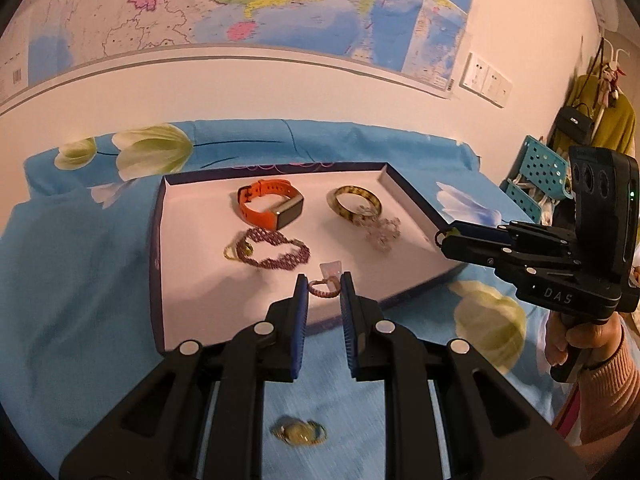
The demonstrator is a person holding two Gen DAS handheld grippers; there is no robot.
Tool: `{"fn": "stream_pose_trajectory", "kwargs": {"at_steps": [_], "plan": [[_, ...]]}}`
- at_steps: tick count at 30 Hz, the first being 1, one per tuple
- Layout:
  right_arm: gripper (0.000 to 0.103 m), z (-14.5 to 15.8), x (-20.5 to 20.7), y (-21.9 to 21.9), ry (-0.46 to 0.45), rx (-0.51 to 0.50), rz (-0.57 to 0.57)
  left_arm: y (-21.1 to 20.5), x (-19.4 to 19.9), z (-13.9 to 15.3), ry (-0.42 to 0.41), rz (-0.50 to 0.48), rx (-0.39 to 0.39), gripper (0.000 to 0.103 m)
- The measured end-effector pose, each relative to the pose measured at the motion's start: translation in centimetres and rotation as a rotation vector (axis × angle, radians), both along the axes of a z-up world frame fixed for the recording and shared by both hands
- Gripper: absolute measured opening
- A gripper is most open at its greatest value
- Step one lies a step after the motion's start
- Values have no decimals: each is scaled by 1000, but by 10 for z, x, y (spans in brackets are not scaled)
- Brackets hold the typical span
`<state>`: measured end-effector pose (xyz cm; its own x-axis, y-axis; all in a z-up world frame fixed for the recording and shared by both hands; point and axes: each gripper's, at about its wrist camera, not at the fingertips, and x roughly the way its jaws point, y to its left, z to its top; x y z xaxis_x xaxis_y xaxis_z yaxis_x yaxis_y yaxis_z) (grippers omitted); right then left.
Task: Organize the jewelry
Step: 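Carry both items into the box and open the right tool, then lower the pink charm into the box and open the left tool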
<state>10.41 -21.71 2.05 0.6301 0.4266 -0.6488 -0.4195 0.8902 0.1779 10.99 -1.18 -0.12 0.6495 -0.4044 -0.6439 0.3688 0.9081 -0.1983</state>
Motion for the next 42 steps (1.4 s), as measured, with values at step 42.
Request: {"fn": "stream_pose_trajectory", "kwargs": {"at_steps": [42], "plan": [[29,-33,42,10,58,-49,-52,-5,53,-41,124,65,44,21]]}}
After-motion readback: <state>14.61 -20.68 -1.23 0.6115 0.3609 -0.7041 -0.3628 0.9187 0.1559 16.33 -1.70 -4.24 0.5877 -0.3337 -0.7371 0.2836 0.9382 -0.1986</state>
